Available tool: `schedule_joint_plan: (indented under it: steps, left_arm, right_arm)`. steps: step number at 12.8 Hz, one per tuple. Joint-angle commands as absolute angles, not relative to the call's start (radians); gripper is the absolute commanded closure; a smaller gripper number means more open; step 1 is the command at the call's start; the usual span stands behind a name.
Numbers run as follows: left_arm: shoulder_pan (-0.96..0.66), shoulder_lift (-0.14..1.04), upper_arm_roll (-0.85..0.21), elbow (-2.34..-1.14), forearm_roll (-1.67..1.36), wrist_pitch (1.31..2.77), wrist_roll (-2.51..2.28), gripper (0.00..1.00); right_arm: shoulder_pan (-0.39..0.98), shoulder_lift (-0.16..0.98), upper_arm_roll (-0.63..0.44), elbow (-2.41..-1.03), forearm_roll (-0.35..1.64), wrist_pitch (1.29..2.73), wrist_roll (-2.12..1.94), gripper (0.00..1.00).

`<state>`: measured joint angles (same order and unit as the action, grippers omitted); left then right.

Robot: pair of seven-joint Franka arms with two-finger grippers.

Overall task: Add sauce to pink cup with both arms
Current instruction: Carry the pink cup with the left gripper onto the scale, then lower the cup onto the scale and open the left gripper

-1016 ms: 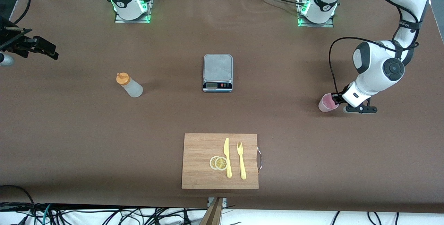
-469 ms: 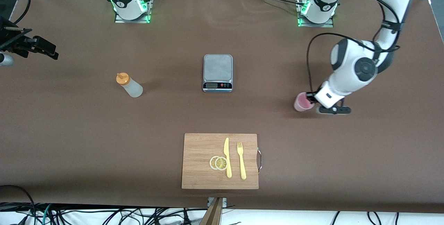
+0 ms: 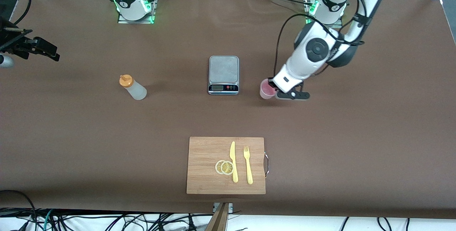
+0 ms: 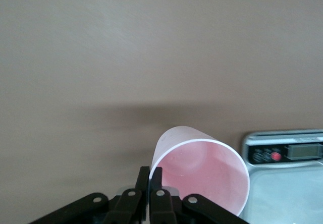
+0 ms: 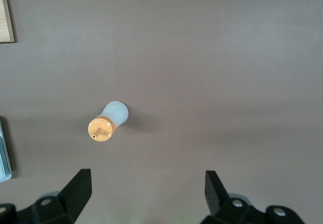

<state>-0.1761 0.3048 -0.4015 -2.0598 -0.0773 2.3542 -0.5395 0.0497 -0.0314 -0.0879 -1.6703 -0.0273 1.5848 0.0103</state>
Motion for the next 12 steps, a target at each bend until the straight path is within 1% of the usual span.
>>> schedule_joint_plan:
  steps: [1, 6, 12]
  left_arm:
    - [-0.274, 0.311, -0.402, -2.016, -0.095, 2.335, -0.681, 1.0]
    - [-0.438, 0.386, -0.4, -1.941, -0.086, 2.355, -0.899, 1.0]
    - [-0.514, 0.44, -0.397, -1.944, -0.08, 2.439, -1.015, 1.0]
  right_arm:
    - [0.051, -0.028, -0.092, -1.651, -0.018, 1.572, -0.002, 0.01]
    - [0.051, -0.028, -0.089, -1.651, -0.018, 1.569, -0.002, 0.01]
    - [0.051, -0.028, -0.087, -1.651, -0.017, 1.575, 0.003, 0.01]
